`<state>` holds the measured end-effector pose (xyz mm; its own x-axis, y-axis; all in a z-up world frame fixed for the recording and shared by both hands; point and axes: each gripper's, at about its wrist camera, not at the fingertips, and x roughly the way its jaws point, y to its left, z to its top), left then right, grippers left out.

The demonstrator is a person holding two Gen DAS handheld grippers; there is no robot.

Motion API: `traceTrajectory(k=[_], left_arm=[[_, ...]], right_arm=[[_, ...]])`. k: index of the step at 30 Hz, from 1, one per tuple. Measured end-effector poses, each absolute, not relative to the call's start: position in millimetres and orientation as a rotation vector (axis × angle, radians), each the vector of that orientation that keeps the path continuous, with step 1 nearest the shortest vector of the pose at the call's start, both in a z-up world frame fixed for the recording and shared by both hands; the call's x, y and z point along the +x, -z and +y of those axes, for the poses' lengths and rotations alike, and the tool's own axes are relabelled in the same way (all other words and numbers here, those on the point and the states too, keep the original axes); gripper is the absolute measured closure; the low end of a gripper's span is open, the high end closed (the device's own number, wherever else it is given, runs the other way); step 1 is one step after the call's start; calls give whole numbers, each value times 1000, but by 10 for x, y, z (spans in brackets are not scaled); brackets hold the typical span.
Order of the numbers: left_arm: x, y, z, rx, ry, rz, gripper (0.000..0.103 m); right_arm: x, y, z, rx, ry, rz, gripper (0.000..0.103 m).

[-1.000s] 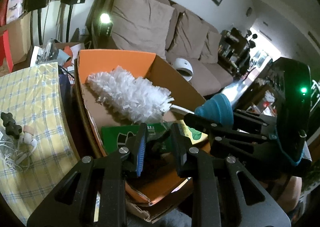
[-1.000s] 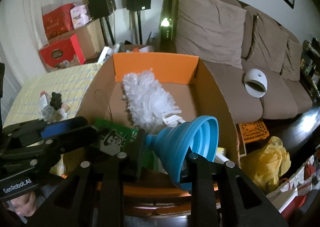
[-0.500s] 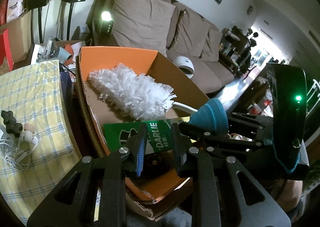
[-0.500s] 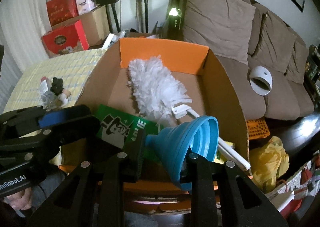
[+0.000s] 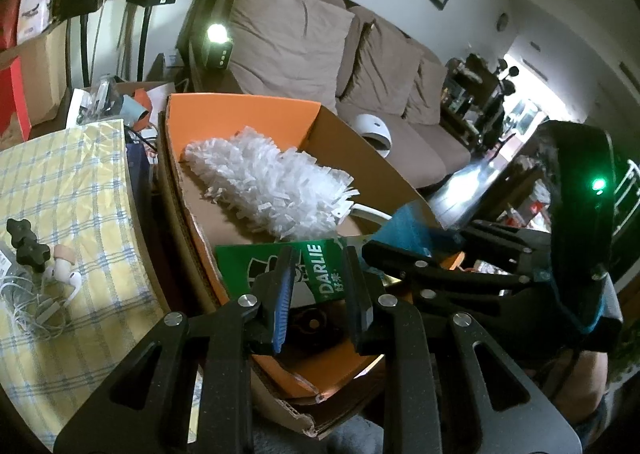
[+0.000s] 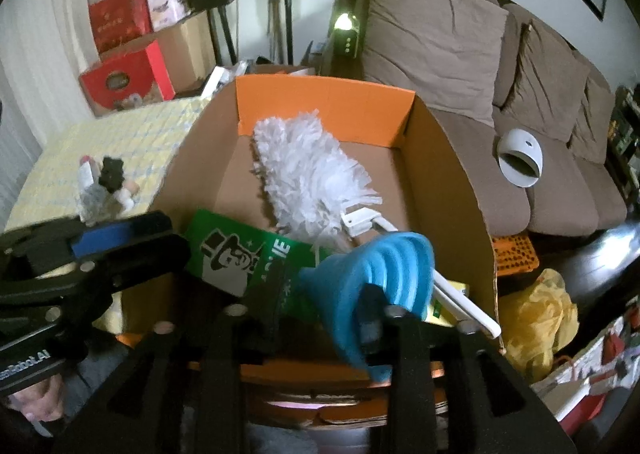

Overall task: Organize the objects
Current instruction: 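Open the right gripper to release the funnel in the box, then move the right gripper from the box toward the white earphones on the table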

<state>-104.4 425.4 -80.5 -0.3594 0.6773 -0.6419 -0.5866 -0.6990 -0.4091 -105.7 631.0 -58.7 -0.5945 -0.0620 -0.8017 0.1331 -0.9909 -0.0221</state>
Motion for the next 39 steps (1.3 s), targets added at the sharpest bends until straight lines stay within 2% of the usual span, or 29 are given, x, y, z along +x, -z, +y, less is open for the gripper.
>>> traceTrajectory(k=[1,2,6,8,14,17,19,22,24,26,32,34,39], left_arm=[[-1049,801,4247,-1059,-2097,-142,82],[-1056,797,4237,-1060,-2098,-145,82],[-1064,763,4182,-1050,-2107,-161,82],[-1078,737,4148,-1044,-2111,-167,82],[-1093,655,3925,-1000,-2166,-165,63],[-1067,554,3695,-946,-2230,-151,54],[-1029,460,3536,-898,-2303,-107,41],[-991,342,3343,-863,-2446,2,27],[-977,306,3223,-857,-2516,60,27],[-954,285,3114,-847,-2540,72,26],[-943,233,2724,-830,-2608,102,16],[-956,219,2528,-834,-2647,69,9],[-1050,195,1972,-835,-2688,-96,4]], right_arm=[[-1044,560,6330,1340,2720,101,49],[-1035,539,6341,1327,2728,86,46],[-1003,437,6391,1268,2752,13,45],[-995,383,6396,1234,2785,-6,40],[-950,261,6471,1162,2855,-48,28],[-947,249,6505,1169,2867,-35,28],[-942,233,6546,1162,2880,-53,27],[-925,189,6579,1136,2892,-87,27],[-905,146,6570,1113,2899,-96,27],[-886,111,6541,1097,2895,-100,20],[-862,75,6460,1087,2888,-69,20],[-849,56,6439,1072,2874,-73,20],[-768,-18,6301,1044,2834,-18,20]])
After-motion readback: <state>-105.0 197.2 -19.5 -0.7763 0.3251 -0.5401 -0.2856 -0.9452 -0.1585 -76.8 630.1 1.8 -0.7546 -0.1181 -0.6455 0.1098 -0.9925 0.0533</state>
